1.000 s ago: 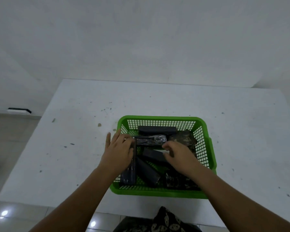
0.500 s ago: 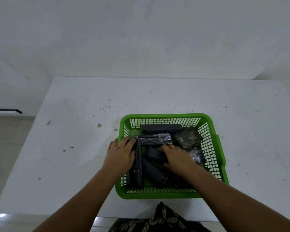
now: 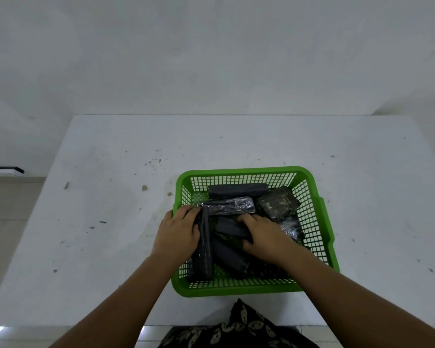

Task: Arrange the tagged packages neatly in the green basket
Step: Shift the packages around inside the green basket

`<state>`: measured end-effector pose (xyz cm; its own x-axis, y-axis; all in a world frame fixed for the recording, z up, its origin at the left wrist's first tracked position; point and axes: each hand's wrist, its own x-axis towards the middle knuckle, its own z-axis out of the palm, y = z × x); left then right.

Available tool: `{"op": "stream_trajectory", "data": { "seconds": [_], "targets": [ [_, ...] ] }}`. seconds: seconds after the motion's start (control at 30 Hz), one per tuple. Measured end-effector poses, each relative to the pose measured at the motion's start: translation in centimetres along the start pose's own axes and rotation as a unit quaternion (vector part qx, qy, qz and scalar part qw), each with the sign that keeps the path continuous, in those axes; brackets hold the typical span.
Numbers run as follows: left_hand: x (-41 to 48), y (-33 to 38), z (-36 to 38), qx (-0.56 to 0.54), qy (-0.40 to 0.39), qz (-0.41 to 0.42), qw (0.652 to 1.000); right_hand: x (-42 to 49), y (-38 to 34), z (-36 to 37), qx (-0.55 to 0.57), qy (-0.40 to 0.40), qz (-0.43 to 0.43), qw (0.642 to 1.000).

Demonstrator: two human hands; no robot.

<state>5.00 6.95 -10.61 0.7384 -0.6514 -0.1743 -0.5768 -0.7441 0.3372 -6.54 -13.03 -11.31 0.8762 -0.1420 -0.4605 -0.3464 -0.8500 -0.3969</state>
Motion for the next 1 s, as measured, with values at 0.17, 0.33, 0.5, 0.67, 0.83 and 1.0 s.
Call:
{"op": "stream_trajectory", "data": {
  "seconds": [0.17,0.33,0.5,0.67,0.83,1.0],
  "targets": [
    [-0.4,0.6,-0.2,0.057,-0.004,-0.029,0.998,-0.6,-0.1,-0.9,0.135,0.032,-0.013,0.99],
    [-0.5,1.1,-0.4,0.084,-0.012,-0.009,0.996,-0.9,0.3,-0.7,0.133,0.038,-0.006,0.99],
    [-0.2,1.1,-0.4,0.054,-0.021,-0.042,0.997,-0.6,0.5,-0.8,0.133,0.043,-0.015,0.99],
    [0.1,2.4,-0.7,0.066,0.024,-0.028,0.997,-0.8,0.6,-0.5,0.159,0.041,-0.01,0.986],
    [-0.2,3.5,-0.8,0.071,0.026,0.064,0.995,-1.2,0.5,0.0,0.222,0.075,0.014,0.972],
    [-0.6,4.0,0.2,0.116,-0.128,0.02,0.985,-1.1,0.5,0.5,0.244,0.077,0.021,0.966]
  ]
}}
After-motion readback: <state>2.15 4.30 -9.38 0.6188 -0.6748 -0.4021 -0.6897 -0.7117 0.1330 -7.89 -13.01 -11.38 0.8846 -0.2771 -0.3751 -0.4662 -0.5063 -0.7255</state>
